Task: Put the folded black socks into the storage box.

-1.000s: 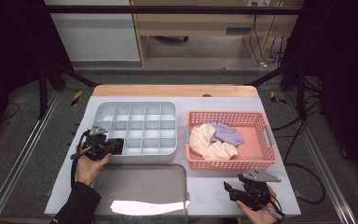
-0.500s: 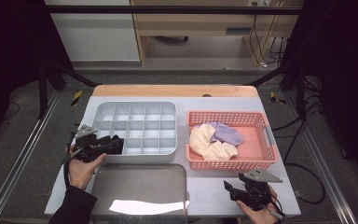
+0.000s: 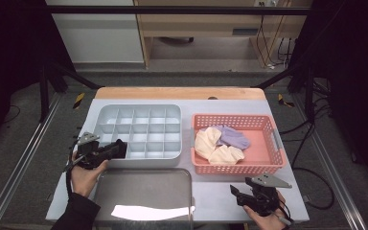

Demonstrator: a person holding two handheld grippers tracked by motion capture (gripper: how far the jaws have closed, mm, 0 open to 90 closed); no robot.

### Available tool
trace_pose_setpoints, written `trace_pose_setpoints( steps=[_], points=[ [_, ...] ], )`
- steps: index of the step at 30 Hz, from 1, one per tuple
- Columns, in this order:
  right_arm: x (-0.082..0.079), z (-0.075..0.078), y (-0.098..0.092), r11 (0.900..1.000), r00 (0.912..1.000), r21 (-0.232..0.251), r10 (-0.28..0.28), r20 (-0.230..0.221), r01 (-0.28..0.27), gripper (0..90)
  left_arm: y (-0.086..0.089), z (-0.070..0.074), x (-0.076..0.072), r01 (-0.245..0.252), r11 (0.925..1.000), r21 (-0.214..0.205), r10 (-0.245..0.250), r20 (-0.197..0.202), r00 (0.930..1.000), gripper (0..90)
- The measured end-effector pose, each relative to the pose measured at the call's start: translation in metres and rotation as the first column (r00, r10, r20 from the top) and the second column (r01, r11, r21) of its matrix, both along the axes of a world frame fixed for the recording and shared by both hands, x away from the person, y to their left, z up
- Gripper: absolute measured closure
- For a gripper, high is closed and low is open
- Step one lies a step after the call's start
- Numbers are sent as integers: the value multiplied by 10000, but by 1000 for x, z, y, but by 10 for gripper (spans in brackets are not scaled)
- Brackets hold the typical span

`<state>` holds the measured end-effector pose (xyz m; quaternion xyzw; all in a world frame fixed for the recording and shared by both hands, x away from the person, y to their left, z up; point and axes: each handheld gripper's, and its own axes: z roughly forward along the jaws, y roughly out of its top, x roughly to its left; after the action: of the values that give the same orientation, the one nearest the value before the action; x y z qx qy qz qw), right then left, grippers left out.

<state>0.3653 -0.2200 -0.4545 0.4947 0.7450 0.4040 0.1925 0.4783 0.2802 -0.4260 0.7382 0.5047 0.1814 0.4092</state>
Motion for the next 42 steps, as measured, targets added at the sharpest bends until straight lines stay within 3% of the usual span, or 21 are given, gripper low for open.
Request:
trace_pose_setpoints(
  steps=[5,8,11,16,25,29,31,36,39,42],
  points=[
    [0,0,-1,10000,10000,0,-15,-15,15,356,-7,0,5,88,9967,803,-68,-252,9997,841],
    [0,0,0,10000,10000,-12,0,-38,0,356,-14,0,5,33,9864,1645,13,-280,9996,845],
    [0,0,-1,10000,10000,-1,1,-45,-1,356,-14,-1,4,67,9844,1756,-15,-300,9995,848],
    [1,-1,0,10000,9999,-3,-6,-132,6,356,-6,-9,4,239,9920,1238,-180,-491,9986,852],
    [3,-1,4,9999,9997,-33,158,-165,-159,355,-6,-10,10,222,9930,1161,-135,-744,9971,852],
    [2,1,5,9998,9997,-27,194,-136,-194,354,-4,-10,8,216,9962,843,-162,-645,9978,843],
    [1,3,4,9996,9998,186,199,-84,-198,348,-2,-6,5,223,9978,622,-196,-440,9988,809],
    [-2,9,3,9989,9996,444,166,220,-175,341,4,8,-11,196,9997,-129,-189,460,9988,619],
    [-2,11,3,9987,9992,470,158,362,-175,340,6,17,-23,23,9987,-516,41,1240,9923,558],
    [-3,15,3,9977,9987,655,129,487,-161,340,7,23,-31,-23,9967,-805,152,1597,9870,483]
  ],
)
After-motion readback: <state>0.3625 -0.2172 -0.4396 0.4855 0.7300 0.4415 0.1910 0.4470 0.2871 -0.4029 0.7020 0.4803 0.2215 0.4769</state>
